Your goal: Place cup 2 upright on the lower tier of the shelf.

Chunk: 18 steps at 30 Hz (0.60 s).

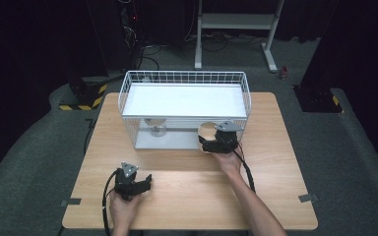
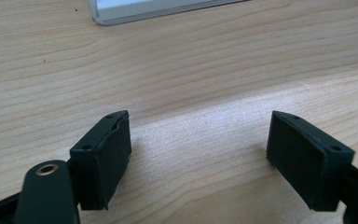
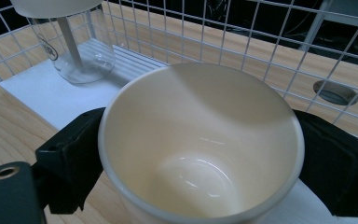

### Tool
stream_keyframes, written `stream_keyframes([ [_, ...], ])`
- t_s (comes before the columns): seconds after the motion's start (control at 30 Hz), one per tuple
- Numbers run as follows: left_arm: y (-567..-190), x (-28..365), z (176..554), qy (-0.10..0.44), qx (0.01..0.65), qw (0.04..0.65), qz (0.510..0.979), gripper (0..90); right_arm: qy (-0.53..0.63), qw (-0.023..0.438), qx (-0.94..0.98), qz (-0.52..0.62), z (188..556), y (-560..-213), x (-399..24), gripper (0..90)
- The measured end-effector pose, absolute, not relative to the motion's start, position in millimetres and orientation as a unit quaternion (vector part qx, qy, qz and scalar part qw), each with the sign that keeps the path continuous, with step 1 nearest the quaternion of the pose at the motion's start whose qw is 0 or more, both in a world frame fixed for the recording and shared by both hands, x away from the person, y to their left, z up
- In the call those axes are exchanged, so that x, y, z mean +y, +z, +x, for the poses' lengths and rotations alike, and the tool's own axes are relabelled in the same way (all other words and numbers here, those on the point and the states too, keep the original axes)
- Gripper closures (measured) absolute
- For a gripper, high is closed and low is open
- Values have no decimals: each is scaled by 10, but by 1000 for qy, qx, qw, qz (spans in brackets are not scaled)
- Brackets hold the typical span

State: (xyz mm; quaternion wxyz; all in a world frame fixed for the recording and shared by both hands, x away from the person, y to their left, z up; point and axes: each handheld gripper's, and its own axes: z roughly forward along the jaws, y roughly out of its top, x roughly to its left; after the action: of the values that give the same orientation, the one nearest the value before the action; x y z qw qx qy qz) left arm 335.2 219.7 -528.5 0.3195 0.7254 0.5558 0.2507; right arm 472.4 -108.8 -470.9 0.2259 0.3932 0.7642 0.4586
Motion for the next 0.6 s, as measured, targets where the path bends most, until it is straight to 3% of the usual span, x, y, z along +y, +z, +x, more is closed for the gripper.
stream_keyframes([
  [0.6,-5285,2197,3352,250,556,320,725,222,465,222,765,387,4692,-4663,-1129,87],
])
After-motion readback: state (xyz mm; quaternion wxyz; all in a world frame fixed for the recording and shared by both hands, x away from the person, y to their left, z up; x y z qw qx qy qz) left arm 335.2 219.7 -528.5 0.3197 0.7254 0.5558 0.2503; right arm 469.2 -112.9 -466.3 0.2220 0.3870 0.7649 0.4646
